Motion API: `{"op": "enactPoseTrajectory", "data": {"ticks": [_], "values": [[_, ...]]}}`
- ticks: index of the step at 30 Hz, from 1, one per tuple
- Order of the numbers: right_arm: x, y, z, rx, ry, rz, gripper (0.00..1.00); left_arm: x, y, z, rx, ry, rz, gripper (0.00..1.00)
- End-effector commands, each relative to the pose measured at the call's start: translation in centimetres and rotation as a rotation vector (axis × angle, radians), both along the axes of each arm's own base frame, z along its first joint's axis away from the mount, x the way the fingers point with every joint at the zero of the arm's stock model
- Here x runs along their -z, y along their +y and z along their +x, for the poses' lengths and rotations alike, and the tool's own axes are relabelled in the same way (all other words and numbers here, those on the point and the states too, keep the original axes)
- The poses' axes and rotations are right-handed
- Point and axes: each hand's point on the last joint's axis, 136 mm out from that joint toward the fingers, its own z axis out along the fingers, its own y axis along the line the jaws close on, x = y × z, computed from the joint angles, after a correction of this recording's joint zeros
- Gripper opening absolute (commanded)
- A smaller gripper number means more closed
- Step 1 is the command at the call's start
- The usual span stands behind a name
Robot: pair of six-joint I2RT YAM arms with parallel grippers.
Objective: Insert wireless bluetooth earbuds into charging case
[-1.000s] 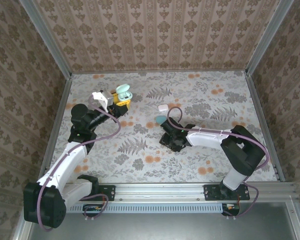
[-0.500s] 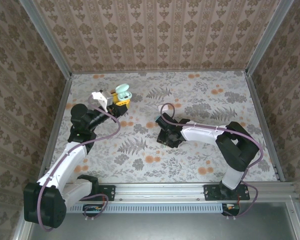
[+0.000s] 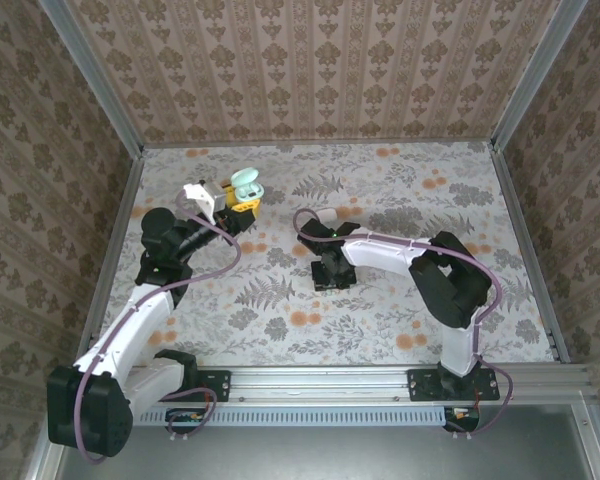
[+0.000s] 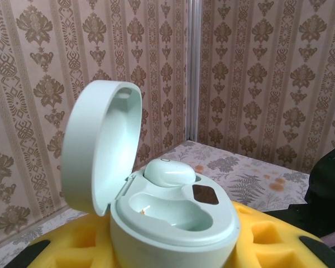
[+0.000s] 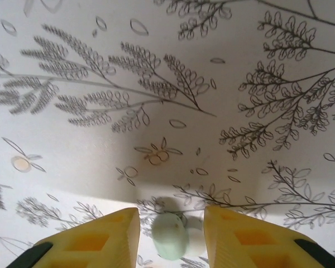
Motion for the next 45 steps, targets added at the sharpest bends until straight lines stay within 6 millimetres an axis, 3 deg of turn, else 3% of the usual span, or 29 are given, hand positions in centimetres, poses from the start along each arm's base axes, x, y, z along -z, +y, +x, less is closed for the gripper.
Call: {"op": "enactPoseTrajectory", "data": {"ticks": [1,15,23,33,38,45], "values": [[0.0,-0.5,-1.1,-0.138,0.053,-0.053,0.36,-1.0,0.4,-0.5,-0.014,-0.055,0.002,0.26],[0.7,-1.1,-1.5,-0.253,0.119,-0.135,0.29,-1.1,0.5,-0.6,-0.015,-0.053,0.002,0.26],[1.0,-1.1,-1.2,-0.259,0.114,-0.153,0.31,-1.1,0.4,-0.5,-0.015,-0.053,0.002,0.26],[1.2,-1.0,-1.4,-0.256,0.13,-0.149,0.22,-1.1,0.5,-0.6,-0.015,-0.05,0.003,0.26],[-0.1,-0.7,-1.1,-0.248,0.1,-0.126,0.2,-0.9,0.5,-0.4,-0.019,-0.045,0.004,0.26],[-4.9,0.7,0.0,-0.186,-0.014,0.054,0.19,-0.7,0.3,0.2,-0.015,-0.028,0.006,0.26]]}}
